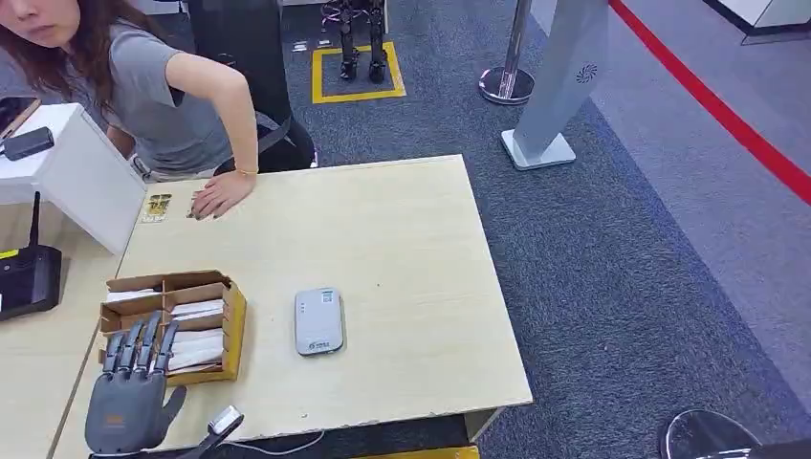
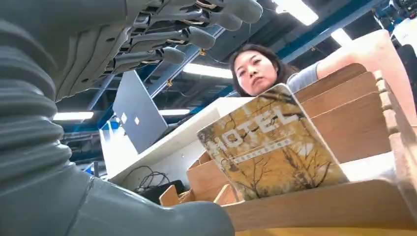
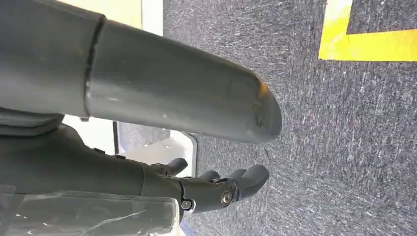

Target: Pass the card to the sensor for recognition and then transmit it.

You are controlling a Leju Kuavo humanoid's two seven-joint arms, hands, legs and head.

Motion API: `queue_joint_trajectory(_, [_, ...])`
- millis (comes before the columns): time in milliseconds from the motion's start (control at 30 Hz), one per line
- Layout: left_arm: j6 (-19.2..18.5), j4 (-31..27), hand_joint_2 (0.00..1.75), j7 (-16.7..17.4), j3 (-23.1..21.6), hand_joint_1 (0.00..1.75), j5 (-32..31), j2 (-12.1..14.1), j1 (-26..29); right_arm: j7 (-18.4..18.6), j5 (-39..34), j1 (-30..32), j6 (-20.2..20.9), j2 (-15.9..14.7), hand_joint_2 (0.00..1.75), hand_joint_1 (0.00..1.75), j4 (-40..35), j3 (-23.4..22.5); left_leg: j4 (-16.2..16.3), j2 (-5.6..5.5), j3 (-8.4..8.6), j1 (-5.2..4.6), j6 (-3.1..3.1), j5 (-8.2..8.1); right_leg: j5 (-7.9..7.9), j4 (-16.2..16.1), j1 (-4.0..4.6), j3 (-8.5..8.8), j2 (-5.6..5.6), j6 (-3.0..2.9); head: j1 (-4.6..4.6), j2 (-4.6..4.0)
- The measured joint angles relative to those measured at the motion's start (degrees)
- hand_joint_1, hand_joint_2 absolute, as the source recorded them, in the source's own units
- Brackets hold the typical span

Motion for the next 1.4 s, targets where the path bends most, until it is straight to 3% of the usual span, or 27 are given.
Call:
queue_joint_trajectory(600, [0.2,0.0,1.75,-1.2,-0.4,0.02,0.9,-0.9,-1.4,-0.1,0.2,0.0,0.0,-0.1,0.0,0.0,0.0,0.1,0.0,0.0,0.0,0.0,0.0,0.0,0.0,0.0,0.0,0.0,0.0,0.0,0.0,0.0])
queue_joint_trajectory(667, [0.2,0.0,1.75,-1.2,-0.4,1.64,1.0,-1.0,-1.4,-0.1,0.2,0.0,0.0,-0.1,0.0,0.0,0.0,0.1,0.0,0.0,0.0,0.0,0.0,0.0,0.0,0.0,0.0,-0.01,0.0,0.0,0.0,0.0])
queue_joint_trajectory(700, [0.1,0.0,1.75,-1.2,-0.5,1.75,1.0,-1.0,-1.4,-0.1,0.3,0.0,0.0,-0.1,0.0,0.0,0.0,0.1,0.0,0.0,0.0,0.0,0.0,0.0,0.0,0.0,0.0,-0.01,0.0,0.0,0.0,0.0])
queue_joint_trajectory(1067, [-0.4,0.0,1.75,-1.9,-1.0,1.75,3.1,-1.4,-1.9,-0.1,0.6,0.0,-0.9,-0.3,0.0,0.0,0.0,0.1,0.0,0.0,0.0,0.0,0.0,0.0,0.0,0.0,0.0,0.0,0.0,0.0,0.0,0.0])
queue_joint_trajectory(1400, [-1.3,0.0,1.75,-4.6,-1.1,1.75,7.8,-1.5,-2.1,-0.6,0.6,0.0,-3.1,-0.6,0.0,0.0,0.0,0.1,0.0,0.0,0.0,0.0,0.0,0.0,0.0,0.0,0.0,0.0,0.0,0.0,0.0,-0.02])
